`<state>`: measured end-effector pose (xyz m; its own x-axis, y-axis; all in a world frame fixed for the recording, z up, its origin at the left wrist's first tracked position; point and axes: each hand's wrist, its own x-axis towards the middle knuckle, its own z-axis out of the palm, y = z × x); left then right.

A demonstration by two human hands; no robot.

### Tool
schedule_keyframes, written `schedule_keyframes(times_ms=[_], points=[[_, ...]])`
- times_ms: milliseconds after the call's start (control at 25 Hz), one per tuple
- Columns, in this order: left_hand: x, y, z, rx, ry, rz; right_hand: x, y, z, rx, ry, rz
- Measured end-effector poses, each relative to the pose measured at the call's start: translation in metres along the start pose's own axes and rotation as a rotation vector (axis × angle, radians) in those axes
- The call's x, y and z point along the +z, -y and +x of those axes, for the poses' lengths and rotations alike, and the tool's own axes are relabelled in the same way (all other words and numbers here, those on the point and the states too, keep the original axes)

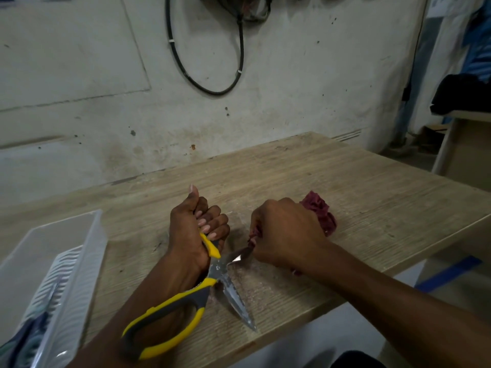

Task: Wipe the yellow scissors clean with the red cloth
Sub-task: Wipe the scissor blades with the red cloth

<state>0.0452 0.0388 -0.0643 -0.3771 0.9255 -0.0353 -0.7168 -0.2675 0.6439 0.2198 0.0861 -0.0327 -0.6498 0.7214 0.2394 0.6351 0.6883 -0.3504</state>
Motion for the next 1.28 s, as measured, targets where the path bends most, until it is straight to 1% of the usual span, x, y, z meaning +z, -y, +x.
schedule_keyframes(times_ms=[80,200,280,320,360,480,640,720,840,920,960,1040,1080,1120,1200,1280], points=[[0.0,0.0,0.001,-0.006,0.008,-0.002,0.0,-0.01,-0.005,-0.002,0.002,0.135],[0.001,0.0,0.004,-0.003,0.02,0.017,-0.003,-0.02,-0.017,-0.043,-0.026,0.458],[0.003,0.001,0.006,0.009,0.018,0.053,-0.004,-0.01,-0.024,-0.156,-0.089,0.599],[0.003,0.0,0.006,0.02,0.003,0.07,-0.001,-0.001,-0.025,-0.224,-0.118,0.616],[0.003,0.0,0.006,0.029,-0.013,0.087,0.004,0.008,-0.026,-0.292,-0.146,0.589],[0.002,-0.001,0.006,0.019,-0.022,0.086,0.028,0.024,-0.036,-0.429,-0.19,0.328],[0.001,-0.001,0.008,-0.025,-0.027,0.029,0.038,0.01,-0.051,-0.484,-0.139,0.184],[0.001,0.002,0.007,-0.029,-0.047,0.018,0.034,0.005,-0.058,-0.501,-0.126,0.176],[0.0,0.001,0.004,-0.023,-0.072,-0.018,0.021,-0.002,-0.061,-0.519,0.021,0.176],[0.0,0.002,0.003,-0.026,-0.074,-0.009,0.006,-0.007,-0.056,-0.488,0.157,0.262],[0.002,0.001,0.004,-0.022,-0.069,0.001,0.0,-0.009,-0.052,-0.431,0.174,0.337],[0.004,0.0,0.004,-0.012,-0.068,0.025,-0.002,-0.01,-0.039,-0.329,0.051,0.439],[0.004,-0.001,0.005,-0.01,-0.07,0.03,0.002,-0.006,-0.035,-0.326,-0.004,0.449],[0.003,-0.001,0.005,-0.011,-0.07,0.029,0.009,0.0,-0.036,-0.36,-0.025,0.419],[0.003,-0.002,0.005,-0.029,-0.062,0.006,0.022,0.011,-0.045,-0.459,-0.017,0.272],[0.002,-0.002,0.006,-0.038,-0.073,-0.009,0.027,0.009,-0.052,-0.489,0.005,0.147]])
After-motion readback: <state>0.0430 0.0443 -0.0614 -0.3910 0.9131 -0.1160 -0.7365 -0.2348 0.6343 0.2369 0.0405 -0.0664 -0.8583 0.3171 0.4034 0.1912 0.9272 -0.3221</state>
